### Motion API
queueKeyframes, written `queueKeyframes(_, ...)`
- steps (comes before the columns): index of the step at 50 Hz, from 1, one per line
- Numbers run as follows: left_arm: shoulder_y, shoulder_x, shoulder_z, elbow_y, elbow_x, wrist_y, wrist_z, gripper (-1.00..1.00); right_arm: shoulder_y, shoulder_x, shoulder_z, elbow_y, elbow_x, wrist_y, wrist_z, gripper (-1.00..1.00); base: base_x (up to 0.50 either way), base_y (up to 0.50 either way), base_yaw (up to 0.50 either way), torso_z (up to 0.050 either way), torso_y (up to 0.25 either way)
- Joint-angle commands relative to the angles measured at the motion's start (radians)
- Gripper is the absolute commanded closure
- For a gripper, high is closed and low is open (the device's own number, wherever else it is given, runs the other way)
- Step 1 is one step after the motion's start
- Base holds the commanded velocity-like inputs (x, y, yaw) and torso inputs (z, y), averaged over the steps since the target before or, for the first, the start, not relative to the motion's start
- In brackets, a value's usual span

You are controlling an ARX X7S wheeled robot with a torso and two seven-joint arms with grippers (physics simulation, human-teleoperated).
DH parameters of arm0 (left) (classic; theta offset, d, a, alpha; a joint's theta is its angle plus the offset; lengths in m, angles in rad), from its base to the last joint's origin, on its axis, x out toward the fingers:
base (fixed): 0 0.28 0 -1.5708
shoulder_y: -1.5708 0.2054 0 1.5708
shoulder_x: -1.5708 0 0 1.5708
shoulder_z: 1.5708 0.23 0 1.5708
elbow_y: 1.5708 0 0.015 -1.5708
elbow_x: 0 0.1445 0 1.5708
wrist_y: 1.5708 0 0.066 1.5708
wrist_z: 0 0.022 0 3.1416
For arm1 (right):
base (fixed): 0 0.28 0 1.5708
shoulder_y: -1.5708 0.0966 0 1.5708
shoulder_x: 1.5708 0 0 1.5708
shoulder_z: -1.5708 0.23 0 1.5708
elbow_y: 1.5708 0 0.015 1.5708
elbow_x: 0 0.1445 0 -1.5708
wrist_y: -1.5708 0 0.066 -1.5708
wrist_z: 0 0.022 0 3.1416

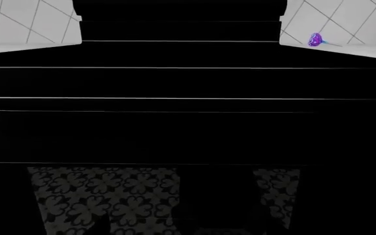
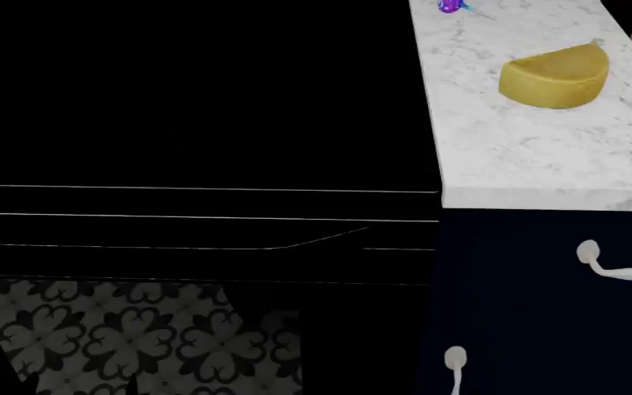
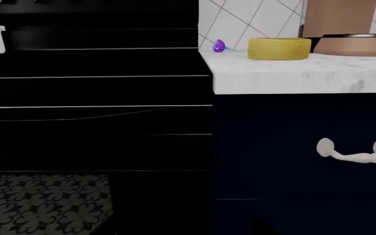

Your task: Open the right drawer.

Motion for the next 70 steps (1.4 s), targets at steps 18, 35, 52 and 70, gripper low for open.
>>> queueKeyframes(18,0.001,-0.033,0.043,0.0,-0.029,0.01,-0.044,-1.0,0.007,0.035,-0.036,0.015,0.044,0.004,0.038,-1.0,0.0,-0.14,0.0,0.0,0.0)
queueKeyframes(35,-0.001,-0.05,0.063,0.005,-0.046,0.012,-0.063,-1.0,0.005,0.052,-0.057,0.003,0.059,0.013,0.058,-1.0,0.0,-0.28,0.0,0.0,0.0)
queueKeyframes(52,-0.002,-0.063,0.079,0.001,-0.058,0.019,-0.078,-1.0,0.009,0.065,-0.072,0.016,0.071,0.002,0.072,-1.0,0.0,-0.26,0.0,0.0,0.0)
queueKeyframes(70,-0.006,-0.074,0.095,-0.009,-0.065,0.027,-0.095,-1.0,0.012,0.078,-0.087,0.016,0.086,0.004,0.083,-1.0,0.0,-0.26,0.0,0.0,0.0)
